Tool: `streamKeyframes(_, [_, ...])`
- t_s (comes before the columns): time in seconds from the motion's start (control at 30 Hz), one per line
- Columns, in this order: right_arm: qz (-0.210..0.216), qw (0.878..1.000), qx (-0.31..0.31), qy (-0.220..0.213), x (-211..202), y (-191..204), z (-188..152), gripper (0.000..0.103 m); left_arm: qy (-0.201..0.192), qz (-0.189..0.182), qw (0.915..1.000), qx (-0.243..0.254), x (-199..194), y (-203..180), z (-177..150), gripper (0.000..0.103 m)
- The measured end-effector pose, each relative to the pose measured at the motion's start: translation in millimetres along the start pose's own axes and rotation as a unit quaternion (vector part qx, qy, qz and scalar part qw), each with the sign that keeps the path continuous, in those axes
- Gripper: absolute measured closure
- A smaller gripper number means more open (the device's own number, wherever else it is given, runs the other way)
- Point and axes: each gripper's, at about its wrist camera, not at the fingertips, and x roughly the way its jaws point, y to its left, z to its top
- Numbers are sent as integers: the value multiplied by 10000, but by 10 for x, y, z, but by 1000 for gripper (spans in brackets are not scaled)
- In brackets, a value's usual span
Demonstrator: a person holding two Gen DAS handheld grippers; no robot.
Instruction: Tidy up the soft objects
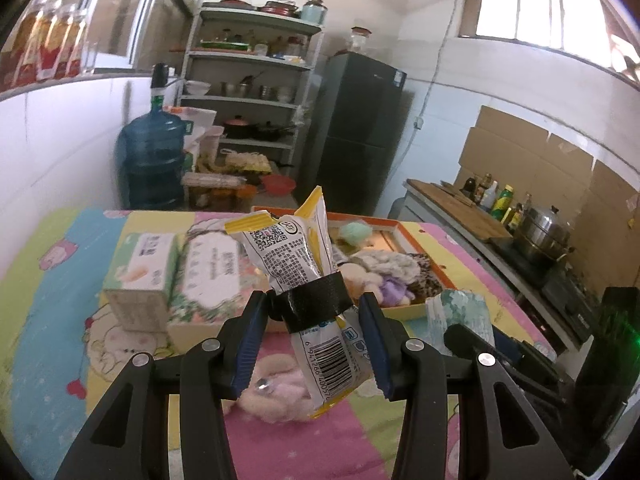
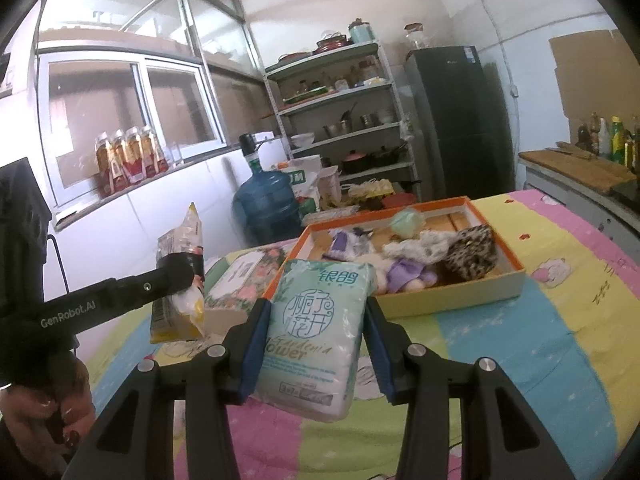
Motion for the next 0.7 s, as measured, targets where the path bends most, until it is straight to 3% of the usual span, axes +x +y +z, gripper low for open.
streamKeyframes(0.47, [-227, 9994, -20, -274, 11, -438, 360, 57, -167, 150, 9997, 124, 314, -319, 244, 55])
streamKeyframes(0.7, [-265, 9992, -50, -310, 101, -667, 513, 57, -56, 213, 9997, 52, 614, -375, 416, 55])
